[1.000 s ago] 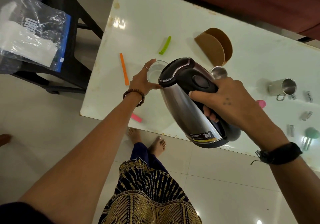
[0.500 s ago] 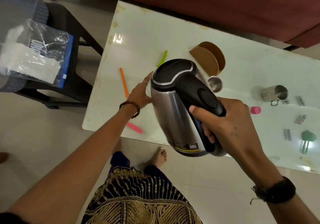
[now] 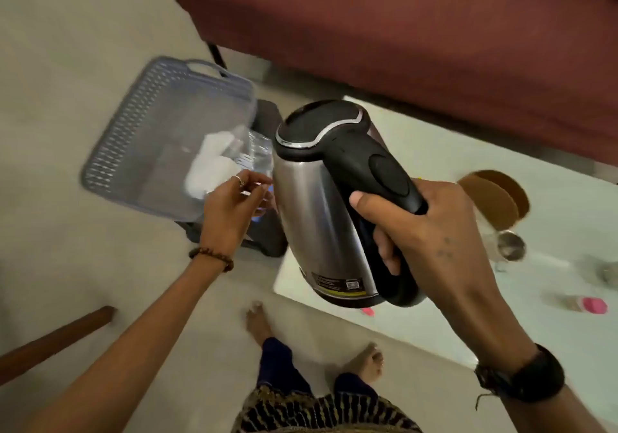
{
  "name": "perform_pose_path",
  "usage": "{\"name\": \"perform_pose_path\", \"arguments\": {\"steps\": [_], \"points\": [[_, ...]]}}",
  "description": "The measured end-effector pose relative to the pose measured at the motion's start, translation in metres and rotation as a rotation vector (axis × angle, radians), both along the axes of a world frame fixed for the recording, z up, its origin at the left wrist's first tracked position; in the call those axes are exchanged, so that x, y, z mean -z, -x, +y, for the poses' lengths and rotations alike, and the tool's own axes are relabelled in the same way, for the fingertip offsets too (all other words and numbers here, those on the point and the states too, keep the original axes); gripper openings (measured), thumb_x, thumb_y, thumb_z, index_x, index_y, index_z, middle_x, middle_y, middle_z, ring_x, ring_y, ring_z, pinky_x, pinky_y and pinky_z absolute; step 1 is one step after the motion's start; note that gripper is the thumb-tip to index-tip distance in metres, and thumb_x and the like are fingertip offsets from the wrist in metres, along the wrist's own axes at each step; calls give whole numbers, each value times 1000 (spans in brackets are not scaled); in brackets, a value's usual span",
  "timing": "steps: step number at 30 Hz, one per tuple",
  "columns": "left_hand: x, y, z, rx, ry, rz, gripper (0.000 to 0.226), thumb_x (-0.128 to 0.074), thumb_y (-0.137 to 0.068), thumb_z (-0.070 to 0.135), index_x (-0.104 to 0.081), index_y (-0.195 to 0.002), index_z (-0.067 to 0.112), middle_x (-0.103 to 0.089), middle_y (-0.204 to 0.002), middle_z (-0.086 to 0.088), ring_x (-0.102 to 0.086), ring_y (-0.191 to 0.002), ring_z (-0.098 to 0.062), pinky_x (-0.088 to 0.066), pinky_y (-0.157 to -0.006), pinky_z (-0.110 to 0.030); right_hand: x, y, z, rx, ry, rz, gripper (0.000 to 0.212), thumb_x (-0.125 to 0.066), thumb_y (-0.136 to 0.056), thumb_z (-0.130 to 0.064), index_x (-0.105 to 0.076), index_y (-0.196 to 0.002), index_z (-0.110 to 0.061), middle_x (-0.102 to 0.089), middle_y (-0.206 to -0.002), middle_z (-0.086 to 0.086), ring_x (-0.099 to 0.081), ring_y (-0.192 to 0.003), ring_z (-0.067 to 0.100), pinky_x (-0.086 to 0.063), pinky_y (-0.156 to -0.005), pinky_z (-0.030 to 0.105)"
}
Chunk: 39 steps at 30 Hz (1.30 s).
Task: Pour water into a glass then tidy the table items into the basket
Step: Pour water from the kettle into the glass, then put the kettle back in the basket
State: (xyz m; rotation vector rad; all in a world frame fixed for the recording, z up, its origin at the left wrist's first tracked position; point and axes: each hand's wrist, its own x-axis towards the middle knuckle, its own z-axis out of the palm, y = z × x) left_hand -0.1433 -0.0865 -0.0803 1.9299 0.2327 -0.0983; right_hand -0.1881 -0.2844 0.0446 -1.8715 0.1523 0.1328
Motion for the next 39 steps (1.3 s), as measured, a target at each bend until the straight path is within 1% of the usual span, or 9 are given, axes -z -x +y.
{"name": "perform_pose_path", "arguments": {"steps": [6, 10, 16, 20, 23, 26, 29, 33, 39], "points": [[9, -34, 139, -275, -190, -48, 8, -57, -86, 14, -64, -90, 13, -68, -88, -4, -64, -87, -18, -54, -81, -44, 13, -62, 124, -16, -233, -104, 34, -64, -74, -31, -50, -45, -21, -48, -35, -1, -44, -30, 8, -39, -38, 17], [38, -57, 209, -407, -392, 25, 13, -54, -86, 17, -62, -95, 21, -70, -97, -6, -63, -91, -21, -45, -67, -22, 42, -105, 212, 33, -336, -150, 32, -64, -79, -22, -48, -53, -12, -45, -45, 14, -40, -34, 11, -37, -37, 17], [76, -100, 279, -322, -637, 264, 53, -46, -90, 2, -31, -139, 13, -43, -138, -17, -45, -123, -34, -41, -94, -45, 94, -160, 315, 154, -363, -139, 30, -65, -78, -26, -50, -53, -19, -46, -45, 2, -42, -40, 15, -38, -40, 25], [98, -124, 313, -275, -630, 420, 39, -41, -93, 12, -46, -131, 18, -57, -129, -14, -53, -114, -35, -44, -91, -43, 133, -180, 370, 228, -305, -149, 28, -65, -75, -37, -50, -53, -28, -48, -44, -8, -46, -42, 17, -42, -43, 28], [97, -128, 313, -256, -642, 374, 30, -46, -91, 20, -59, -118, 22, -66, -116, -11, -60, -103, -35, -49, -81, -40, 150, -175, 379, 273, -275, -206, 27, -63, -73, -44, -52, -56, -26, -49, -45, -7, -49, -43, 20, -46, -43, 32], [103, -125, 321, -224, -643, 347, 29, -46, -91, 20, -60, -116, 25, -69, -111, -6, -62, -99, -32, -50, -79, -38, 167, -157, 392, 243, -250, -269, 24, -62, -75, -42, -56, -68, -20, -54, -50, -13, -52, -46, 4, -44, -43, 18], [106, -127, 328, -227, -592, 347, 29, -47, -91, 16, -61, -115, 24, -70, -109, -7, -62, -98, -32, -51, -82, -39, 182, -131, 405, 133, -300, -248, 9, -63, -79, -33, -55, -80, -30, -59, -64, -30, -56, -58, -10, -41, -53, 1], [109, -125, 327, -253, -625, 308, 29, -45, -92, 18, -61, -116, 25, -70, -108, -8, -63, -97, -32, -48, -74, -34, 198, -104, 418, 81, -420, -131, 26, -62, -78, -34, -52, -101, -39, -65, -87, -34, -63, -82, -10, -49, -69, 6], [117, -116, 320, -323, -664, 255, 30, -43, -94, 19, -59, -118, 28, -70, -106, -10, -63, -91, -32, -44, -68, -29, 211, -97, 414, -35, -445, -32, 50, -60, -77, -42, -56, -109, -4, -66, -82, -15, -65, -78, 0, -49, -68, 8]]}}
